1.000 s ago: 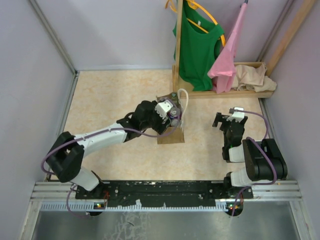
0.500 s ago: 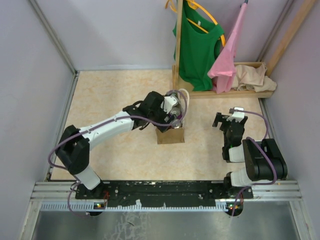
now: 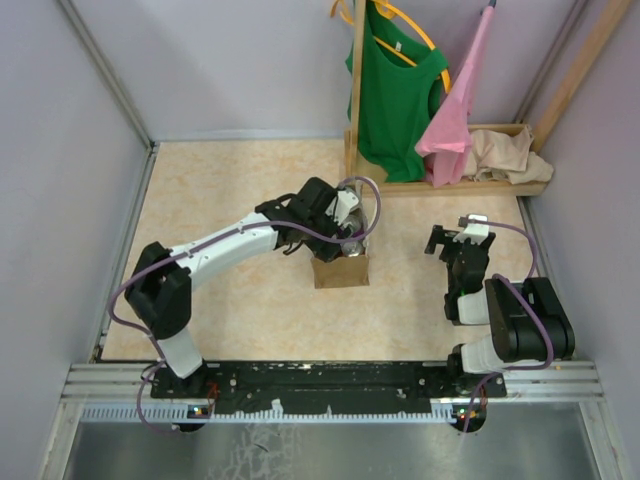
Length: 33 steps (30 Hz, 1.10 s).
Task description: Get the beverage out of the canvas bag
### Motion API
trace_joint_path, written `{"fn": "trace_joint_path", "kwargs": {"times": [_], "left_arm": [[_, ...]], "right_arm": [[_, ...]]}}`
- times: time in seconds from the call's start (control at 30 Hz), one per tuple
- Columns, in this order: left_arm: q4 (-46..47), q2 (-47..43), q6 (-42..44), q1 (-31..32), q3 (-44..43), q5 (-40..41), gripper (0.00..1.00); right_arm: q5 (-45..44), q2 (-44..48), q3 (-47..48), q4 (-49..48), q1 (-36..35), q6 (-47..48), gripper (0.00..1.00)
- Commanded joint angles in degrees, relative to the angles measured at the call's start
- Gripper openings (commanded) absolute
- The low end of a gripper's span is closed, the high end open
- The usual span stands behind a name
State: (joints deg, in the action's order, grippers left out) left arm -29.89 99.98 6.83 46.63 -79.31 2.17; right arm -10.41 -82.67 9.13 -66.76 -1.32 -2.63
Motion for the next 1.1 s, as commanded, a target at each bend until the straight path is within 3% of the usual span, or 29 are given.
{"fn": "trace_joint_path", "kwargs": {"times": [0.0, 0.6, 0.67, 0.7, 0.77, 0.87, 1.07], "left_arm": [[-3.5, 0.98, -0.9, 0.39, -1.91, -0.12, 0.83], [1.04, 4.85, -0.56, 0.39, -1.35, -1.87, 0.77], [1.23, 5.4, -0.61, 0.37, -1.38, -1.78, 0.67], [1.3, 5.62, -0.6, 0.38, -1.44, -1.75, 0.57], [1.41, 6.08, -0.64, 0.39, -1.97, -1.65, 0.27], [0.8, 6.39, -0.3, 0.35, -3.4, -1.53, 0.0], [0.13, 4.73, 0.87, 0.39, -4.22, 0.01, 0.0]], "right_arm": [[-0.07, 0.06, 1.25, -2.85, 0.09, -0.06, 0.99], [-0.13, 0.06, 1.25, -2.85, 0.09, -0.09, 0.99], [-0.13, 0.06, 1.25, -2.85, 0.09, -0.09, 0.99], [-0.07, 0.06, 1.25, -2.85, 0.11, -0.06, 0.99], [-0.06, 0.06, 1.25, -2.85, 0.09, -0.09, 0.99], [-0.08, 0.06, 1.24, -2.85, 0.08, -0.05, 0.99], [-0.11, 0.1, 1.25, -2.85, 0.11, -0.07, 0.99]]}}
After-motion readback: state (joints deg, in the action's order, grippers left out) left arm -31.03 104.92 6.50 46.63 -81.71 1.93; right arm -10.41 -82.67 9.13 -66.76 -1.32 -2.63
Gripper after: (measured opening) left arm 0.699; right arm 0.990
